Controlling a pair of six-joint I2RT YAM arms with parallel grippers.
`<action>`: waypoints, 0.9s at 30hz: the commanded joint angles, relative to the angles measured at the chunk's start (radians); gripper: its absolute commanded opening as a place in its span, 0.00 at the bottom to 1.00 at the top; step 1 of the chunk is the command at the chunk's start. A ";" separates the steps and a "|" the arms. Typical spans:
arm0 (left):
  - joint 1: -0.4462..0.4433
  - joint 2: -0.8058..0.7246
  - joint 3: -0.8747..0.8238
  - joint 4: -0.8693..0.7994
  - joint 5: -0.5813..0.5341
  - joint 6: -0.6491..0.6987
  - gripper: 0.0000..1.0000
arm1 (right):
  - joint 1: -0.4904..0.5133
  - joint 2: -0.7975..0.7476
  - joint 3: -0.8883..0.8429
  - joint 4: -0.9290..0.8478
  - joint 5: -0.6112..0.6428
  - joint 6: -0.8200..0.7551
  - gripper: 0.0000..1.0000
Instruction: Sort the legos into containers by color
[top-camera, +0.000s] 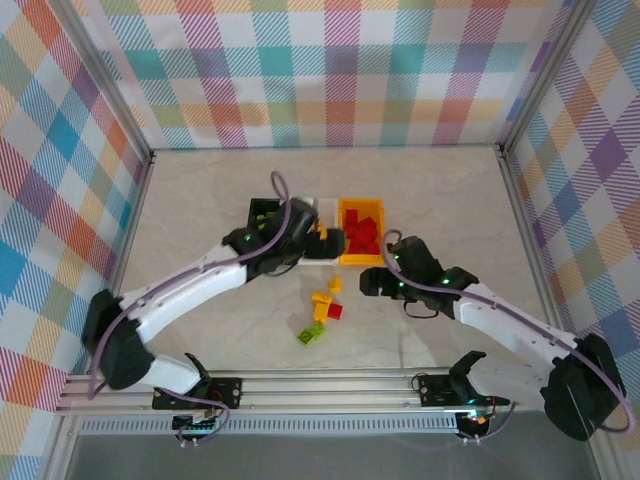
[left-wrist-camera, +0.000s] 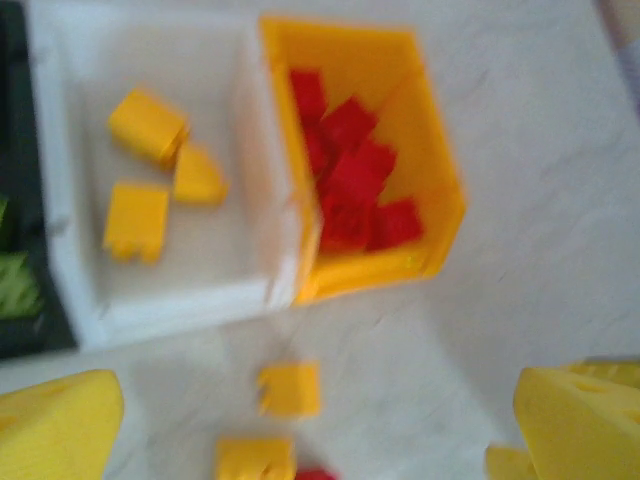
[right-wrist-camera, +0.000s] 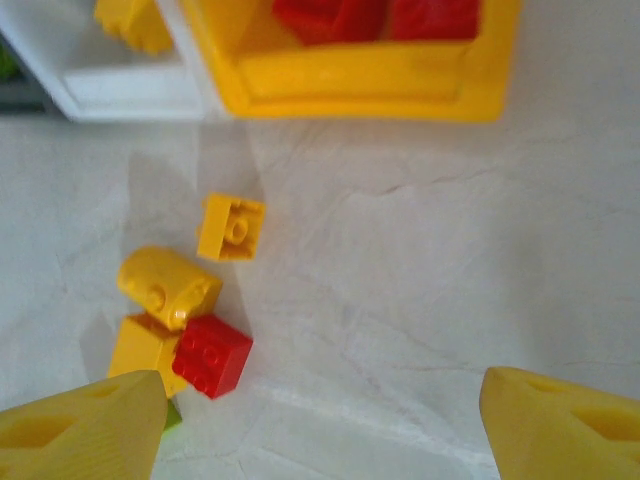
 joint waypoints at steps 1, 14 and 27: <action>-0.063 -0.082 -0.175 -0.067 0.008 -0.038 1.00 | 0.035 0.040 0.000 0.032 0.012 0.017 0.82; -0.271 -0.092 -0.415 -0.013 0.095 -0.019 0.91 | 0.039 0.018 0.024 -0.008 0.103 0.036 0.82; -0.322 0.107 -0.379 0.033 0.045 0.025 0.59 | 0.038 -0.015 0.032 -0.035 0.138 0.026 0.83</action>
